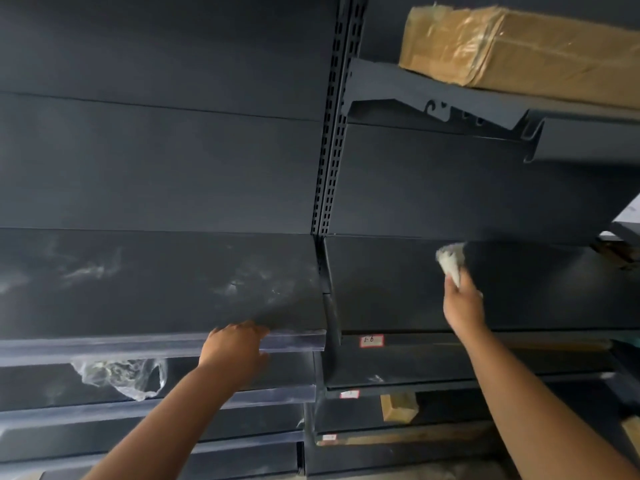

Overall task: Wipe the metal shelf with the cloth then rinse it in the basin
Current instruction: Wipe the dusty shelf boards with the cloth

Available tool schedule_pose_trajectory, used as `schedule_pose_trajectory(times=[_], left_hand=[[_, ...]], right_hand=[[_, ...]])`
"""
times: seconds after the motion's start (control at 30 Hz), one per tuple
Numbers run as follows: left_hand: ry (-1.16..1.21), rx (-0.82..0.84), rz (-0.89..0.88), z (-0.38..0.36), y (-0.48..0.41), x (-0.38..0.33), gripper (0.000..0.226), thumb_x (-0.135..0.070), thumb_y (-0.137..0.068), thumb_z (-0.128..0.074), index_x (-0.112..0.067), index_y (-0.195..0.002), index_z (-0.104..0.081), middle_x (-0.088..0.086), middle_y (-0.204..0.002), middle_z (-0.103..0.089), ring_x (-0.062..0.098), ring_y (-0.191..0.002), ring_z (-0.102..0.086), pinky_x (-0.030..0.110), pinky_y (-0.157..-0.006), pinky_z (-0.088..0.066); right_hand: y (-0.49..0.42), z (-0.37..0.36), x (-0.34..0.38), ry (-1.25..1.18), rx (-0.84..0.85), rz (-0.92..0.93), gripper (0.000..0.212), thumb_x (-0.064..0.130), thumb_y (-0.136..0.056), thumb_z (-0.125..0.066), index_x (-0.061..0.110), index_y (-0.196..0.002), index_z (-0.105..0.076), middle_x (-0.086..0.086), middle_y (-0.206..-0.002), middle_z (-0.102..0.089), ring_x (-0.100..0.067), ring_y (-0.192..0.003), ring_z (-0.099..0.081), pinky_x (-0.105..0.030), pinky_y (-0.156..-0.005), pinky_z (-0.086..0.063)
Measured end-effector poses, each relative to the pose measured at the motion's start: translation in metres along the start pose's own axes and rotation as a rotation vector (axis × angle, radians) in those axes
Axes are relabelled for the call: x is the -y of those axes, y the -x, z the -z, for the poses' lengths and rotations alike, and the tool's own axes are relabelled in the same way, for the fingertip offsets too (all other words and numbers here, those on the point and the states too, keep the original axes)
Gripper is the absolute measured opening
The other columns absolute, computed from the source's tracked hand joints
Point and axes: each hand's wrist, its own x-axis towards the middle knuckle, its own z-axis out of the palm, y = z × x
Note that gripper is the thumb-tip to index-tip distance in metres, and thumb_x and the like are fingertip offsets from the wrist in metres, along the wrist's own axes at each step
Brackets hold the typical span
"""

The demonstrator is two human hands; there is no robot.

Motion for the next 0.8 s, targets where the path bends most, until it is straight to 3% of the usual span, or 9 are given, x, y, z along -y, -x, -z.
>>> schedule_pose_trajectory(times=[0.07,0.17,0.27,0.37,0.5,0.57,0.67,0.73,0.8], left_hand=[[-0.006,0.004,0.001,-0.001,-0.002,0.001,0.046,-0.045,-0.082,-0.054,-0.041,-0.128,-0.047,-0.008,-0.128,-0.058,0.019,-0.112,-0.058,0.036,-0.096,-0.046],[-0.003,-0.003,0.012,-0.005,-0.002,0.0,0.051,-0.047,-0.081,-0.053,-0.04,-0.131,-0.044,-0.009,-0.132,-0.055,0.019,-0.115,-0.055,0.036,-0.099,-0.044],[0.011,-0.044,0.016,-0.012,0.002,0.002,0.055,-0.048,-0.082,-0.05,-0.039,-0.136,-0.038,-0.009,-0.139,-0.049,0.017,-0.121,-0.05,0.034,-0.105,-0.037],[0.052,-0.058,-0.002,-0.019,0.006,0.01,0.063,-0.047,-0.085,-0.051,-0.038,-0.142,-0.028,-0.009,-0.15,-0.037,0.015,-0.133,-0.038,0.031,-0.114,-0.024],[0.056,-0.072,-0.012,-0.027,0.016,0.027,0.07,-0.042,-0.087,-0.052,-0.033,-0.146,-0.017,-0.009,-0.156,-0.022,0.008,-0.143,-0.016,0.031,-0.117,-0.009],[0.042,-0.077,0.007,-0.029,0.024,0.038,0.07,-0.039,-0.086,-0.053,-0.033,-0.146,-0.017,-0.008,-0.156,-0.022,0.011,-0.144,-0.013,0.034,-0.118,-0.01],[0.025,-0.099,0.077,-0.024,0.034,0.05,0.069,-0.041,-0.084,-0.056,-0.039,-0.144,-0.021,-0.006,-0.153,-0.028,0.017,-0.142,-0.02,0.04,-0.116,-0.021],[0.019,-0.123,0.129,-0.019,0.039,0.059,0.067,-0.043,-0.082,-0.057,-0.044,-0.14,-0.026,-0.007,-0.148,-0.033,0.02,-0.136,-0.03,0.041,-0.112,-0.029],[0.004,-0.149,0.166,-0.013,0.043,0.072,0.062,-0.046,-0.082,-0.057,-0.046,-0.138,-0.03,-0.007,-0.143,-0.037,0.02,-0.131,-0.036,0.041,-0.109,-0.034]], right_hand=[[0.012,-0.012,-0.016,0.174,0.125,0.025,0.033,0.025,-0.098,-0.041,0.016,-0.128,-0.051,-0.013,-0.097,-0.064,-0.038,-0.093,-0.06,-0.033,-0.074,-0.039],[0.035,-0.05,-0.01,0.386,0.178,0.229,0.023,0.011,-0.092,-0.052,0.003,-0.112,-0.06,-0.02,-0.099,-0.067,-0.04,-0.092,-0.062,-0.042,-0.078,-0.045],[0.063,-0.097,0.03,0.365,0.244,0.311,0.022,0.014,-0.09,-0.054,0.007,-0.109,-0.061,-0.016,-0.103,-0.067,-0.038,-0.096,-0.06,-0.046,-0.082,-0.047],[0.093,-0.15,0.082,0.244,0.455,0.343,0.028,0.021,-0.094,-0.046,0.017,-0.119,-0.057,-0.013,-0.116,-0.063,-0.036,-0.109,-0.056,-0.045,-0.093,-0.043],[0.104,-0.187,0.14,0.103,0.553,0.193,0.03,0.025,-0.096,-0.039,0.025,-0.122,-0.054,-0.009,-0.12,-0.06,-0.033,-0.113,-0.054,-0.041,-0.098,-0.039],[0.103,-0.194,0.161,-0.096,0.714,0.046,0.034,0.028,-0.098,-0.036,0.022,-0.129,-0.05,-0.013,-0.121,-0.062,-0.034,-0.11,-0.057,-0.037,-0.093,-0.042],[0.117,-0.197,0.184,-0.444,0.997,-0.155,0.036,0.03,-0.098,-0.038,0.02,-0.131,-0.049,-0.022,-0.13,-0.057,-0.034,-0.112,-0.057,-0.038,-0.099,-0.043],[0.117,-0.196,0.188,-0.539,0.916,-0.224,0.033,0.032,-0.097,-0.042,0.02,-0.126,-0.052,-0.017,-0.129,-0.059,-0.028,-0.107,-0.058,-0.04,-0.1,-0.046],[0.104,-0.189,0.188,-0.626,0.712,-0.284,0.031,0.031,-0.096,-0.045,0.018,-0.122,-0.055,-0.013,-0.121,-0.063,-0.028,-0.104,-0.061,-0.043,-0.095,-0.05]])
